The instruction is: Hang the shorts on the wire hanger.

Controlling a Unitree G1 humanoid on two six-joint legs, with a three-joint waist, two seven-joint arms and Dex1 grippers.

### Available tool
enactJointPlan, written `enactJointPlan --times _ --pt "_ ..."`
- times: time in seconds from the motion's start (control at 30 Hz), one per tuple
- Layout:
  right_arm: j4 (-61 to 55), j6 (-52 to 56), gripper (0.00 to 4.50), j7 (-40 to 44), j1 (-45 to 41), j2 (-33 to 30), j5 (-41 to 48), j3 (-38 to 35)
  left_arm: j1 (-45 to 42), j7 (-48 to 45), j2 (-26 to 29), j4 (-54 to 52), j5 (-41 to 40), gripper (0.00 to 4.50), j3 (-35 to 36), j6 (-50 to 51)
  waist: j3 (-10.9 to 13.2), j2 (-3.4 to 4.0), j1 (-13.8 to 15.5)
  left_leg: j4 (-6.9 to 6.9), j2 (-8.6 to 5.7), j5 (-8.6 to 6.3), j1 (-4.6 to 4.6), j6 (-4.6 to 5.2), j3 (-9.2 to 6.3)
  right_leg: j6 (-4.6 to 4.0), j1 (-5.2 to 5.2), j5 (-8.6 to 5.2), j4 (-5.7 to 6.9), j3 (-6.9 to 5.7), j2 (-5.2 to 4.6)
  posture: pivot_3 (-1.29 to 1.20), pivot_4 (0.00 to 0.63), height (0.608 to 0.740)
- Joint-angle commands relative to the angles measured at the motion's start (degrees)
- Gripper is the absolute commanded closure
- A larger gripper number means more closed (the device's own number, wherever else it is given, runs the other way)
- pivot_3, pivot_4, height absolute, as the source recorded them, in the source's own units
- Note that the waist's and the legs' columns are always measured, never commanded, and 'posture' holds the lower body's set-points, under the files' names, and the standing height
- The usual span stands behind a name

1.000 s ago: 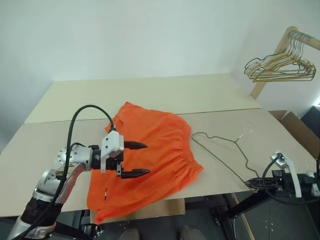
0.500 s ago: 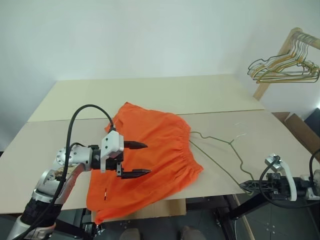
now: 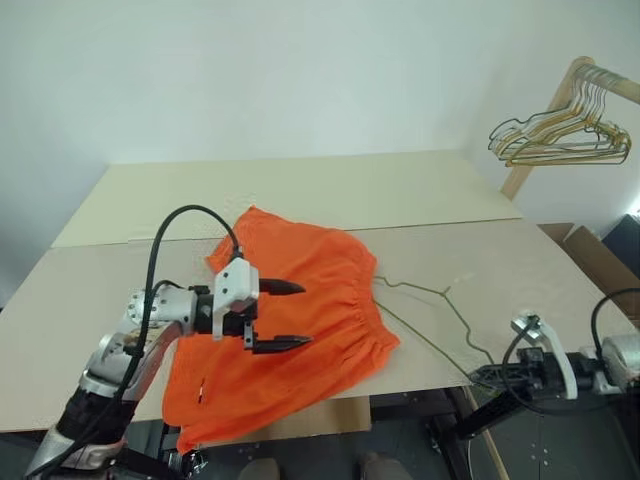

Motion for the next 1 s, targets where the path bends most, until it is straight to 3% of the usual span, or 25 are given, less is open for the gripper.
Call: enactJointPlan --times 0.03,0.13,0.2,0.47,0.77,1.0 --pt "1.22 -1.93 4.5 3.3 -2.55 -0.82 3.9 1.85 -0.64 -0.12 0.33 -0.05 0.28 0.05 0.48 -1.14 0.0 0.0 0.21 0.01 0.0 -0.02 -0.02 0.04 0.0 0.0 0.0 0.0 -0.03 0.0 0.0 0.01 0.0 0.74" --pt "-4.45 -2.82 4.5 3.3 -0.84 -3.02 8.09 5.8 0.17 0.04 0.5 -0.43 0.43 0.05 0.6 -1.28 0.0 0.01 0.5 0.02 0.0 -0.05 -0.09 0.08 -0.01 0.01 -0.02 0.0 -0.1 -0.01 -0.02 0.03 0.0 0.74" --pt "-2.41 -1.65 4.5 3.3 -2.64 -0.73 6.71 6.56 0.61 0.35 0.42 -0.82 0.39 0.05 0.63 -1.17 -0.01 0.01 0.6 0.02 0.0 -0.05 -0.13 0.09 -0.02 0.01 -0.05 0.0 -0.11 -0.01 -0.04 0.04 0.0 0.74" --pt "11.98 0.14 4.5 2.72 -12.85 8.26 0.32 2.36 0.32 0.85 -0.47 -0.06 1.21 0.05 -0.06 -1.64 0.0 0.01 0.49 0.08 -0.01 -0.05 -0.02 0.09 -0.01 0.01 0.02 0.03 0.01 0.0 -0.02 0.04 0.0 0.74" --pt "11.3 4.42 4.5 2.07 -12.86 11.59 -2.9 1.15 1.09 1.14 -1.19 0.15 2.35 0.05 -0.09 -2.42 -0.02 0.03 1.36 0.09 -0.02 -0.05 -0.28 0.09 -0.07 0.02 -0.18 0.03 -0.03 -0.07 -0.05 0.04 0.0 0.74" --pt "14.11 5.76 4.5 -2.26 -14.86 15.19 -4.17 -4.41 0.9 1.38 -1.49 0.64 3.12 0.05 -0.57 -2.84 -0.02 0.04 1.03 0.1 -0.01 -0.05 -0.17 0.09 -0.07 0.0 -0.12 0.04 0.08 -0.07 -0.02 0.04 0.0 0.74"
